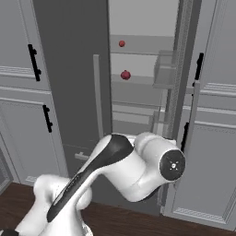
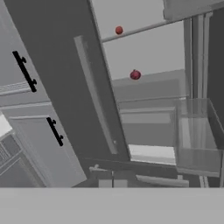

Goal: Take the strawberry from the fridge and place it on top of the pancake, located on the dining counter.

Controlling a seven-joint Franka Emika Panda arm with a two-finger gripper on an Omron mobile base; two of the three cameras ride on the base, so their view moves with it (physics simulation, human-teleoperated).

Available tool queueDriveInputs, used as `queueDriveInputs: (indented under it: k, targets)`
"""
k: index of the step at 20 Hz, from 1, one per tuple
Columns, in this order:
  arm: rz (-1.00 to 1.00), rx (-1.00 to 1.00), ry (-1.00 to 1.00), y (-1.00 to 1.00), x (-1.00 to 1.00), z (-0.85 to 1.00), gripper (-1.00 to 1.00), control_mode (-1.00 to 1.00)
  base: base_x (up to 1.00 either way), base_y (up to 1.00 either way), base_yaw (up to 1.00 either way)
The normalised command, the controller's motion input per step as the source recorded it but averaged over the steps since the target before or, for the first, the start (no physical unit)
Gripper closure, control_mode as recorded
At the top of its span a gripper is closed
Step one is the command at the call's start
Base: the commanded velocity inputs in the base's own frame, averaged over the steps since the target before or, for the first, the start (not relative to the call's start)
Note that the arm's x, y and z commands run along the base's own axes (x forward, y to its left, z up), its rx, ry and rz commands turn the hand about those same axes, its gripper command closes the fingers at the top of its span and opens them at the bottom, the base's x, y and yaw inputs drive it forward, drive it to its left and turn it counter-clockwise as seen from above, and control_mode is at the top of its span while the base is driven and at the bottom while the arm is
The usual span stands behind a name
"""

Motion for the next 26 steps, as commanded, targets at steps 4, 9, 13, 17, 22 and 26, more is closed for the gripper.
queueDriveInputs:
  k: [4,9,13,17,22,26]
  targets:
    - [-0.26,0.00,0.09,1.00,-0.06,0.29,1.00,-1.00,0.00,0.00,0.00]
    - [-0.18,-0.13,0.03,1.00,0.11,0.01,1.00,-1.00,0.00,0.00,0.00]
    - [0.00,-0.23,0.32,0.64,0.47,0.00,1.00,-1.00,0.00,0.00,0.00]
    - [0.00,-0.21,0.31,0.58,0.44,0.02,1.00,-1.00,0.00,0.00,0.00]
    - [0.00,-0.12,0.24,0.50,0.55,0.00,-1.00,-1.00,0.00,0.00,0.00]
    - [0.00,0.02,0.08,0.17,0.46,0.00,-1.00,-1.00,0.00,0.00,0.00]
